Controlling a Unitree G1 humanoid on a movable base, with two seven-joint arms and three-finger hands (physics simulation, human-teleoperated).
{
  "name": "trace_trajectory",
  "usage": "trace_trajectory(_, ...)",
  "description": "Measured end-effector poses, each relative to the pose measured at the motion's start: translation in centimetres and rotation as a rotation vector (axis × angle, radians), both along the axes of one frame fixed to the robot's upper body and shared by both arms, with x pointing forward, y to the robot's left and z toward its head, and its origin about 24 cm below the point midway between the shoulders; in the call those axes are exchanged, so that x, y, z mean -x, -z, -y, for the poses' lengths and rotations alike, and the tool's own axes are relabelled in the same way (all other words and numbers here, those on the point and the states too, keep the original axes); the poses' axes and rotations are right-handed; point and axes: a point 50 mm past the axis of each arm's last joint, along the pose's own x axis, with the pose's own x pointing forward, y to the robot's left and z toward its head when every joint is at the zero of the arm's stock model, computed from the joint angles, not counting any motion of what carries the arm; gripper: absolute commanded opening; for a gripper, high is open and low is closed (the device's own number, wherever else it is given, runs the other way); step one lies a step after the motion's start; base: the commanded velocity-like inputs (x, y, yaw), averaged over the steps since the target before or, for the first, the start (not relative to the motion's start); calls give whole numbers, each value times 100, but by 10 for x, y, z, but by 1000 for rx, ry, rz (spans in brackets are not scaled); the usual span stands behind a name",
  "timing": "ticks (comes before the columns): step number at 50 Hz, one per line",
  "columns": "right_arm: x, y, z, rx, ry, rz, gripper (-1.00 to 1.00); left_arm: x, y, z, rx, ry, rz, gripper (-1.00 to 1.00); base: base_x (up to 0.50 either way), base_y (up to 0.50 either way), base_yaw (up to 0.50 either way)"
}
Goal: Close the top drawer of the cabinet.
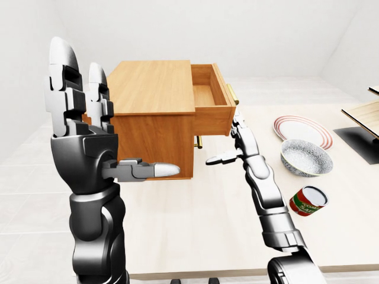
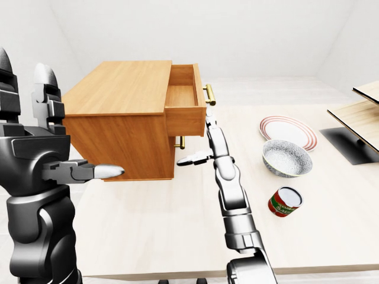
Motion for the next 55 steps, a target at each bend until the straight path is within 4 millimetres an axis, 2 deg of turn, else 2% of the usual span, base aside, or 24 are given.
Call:
trace_trajectory(16,-7,-1,-1,5,8,-8,100,1,-1,0,2,3,7,100,0,0,0)
trace_trajectory(37,-2,-31,1,23,-3,114,100,1,-1,1,1,5,7,100,0,0,0)
trace_trajectory(55,-12,-34,-3,10,4,101,100,1,-1,0,1,4,7,100,0,0,0)
